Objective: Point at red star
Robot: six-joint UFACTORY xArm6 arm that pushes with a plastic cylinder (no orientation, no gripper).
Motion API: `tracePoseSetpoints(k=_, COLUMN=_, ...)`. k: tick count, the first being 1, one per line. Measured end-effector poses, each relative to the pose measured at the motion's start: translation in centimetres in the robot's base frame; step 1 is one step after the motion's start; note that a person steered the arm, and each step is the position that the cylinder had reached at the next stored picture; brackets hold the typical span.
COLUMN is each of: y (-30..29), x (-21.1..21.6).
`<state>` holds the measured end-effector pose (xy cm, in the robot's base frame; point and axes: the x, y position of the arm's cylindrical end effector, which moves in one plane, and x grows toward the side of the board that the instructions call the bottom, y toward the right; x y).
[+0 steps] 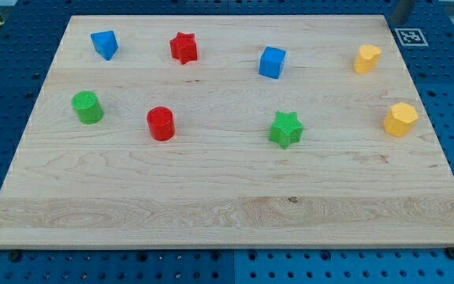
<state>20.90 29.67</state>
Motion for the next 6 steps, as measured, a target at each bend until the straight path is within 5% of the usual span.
tracePoseSetpoints(k=6, y=-39.9, x=0.3)
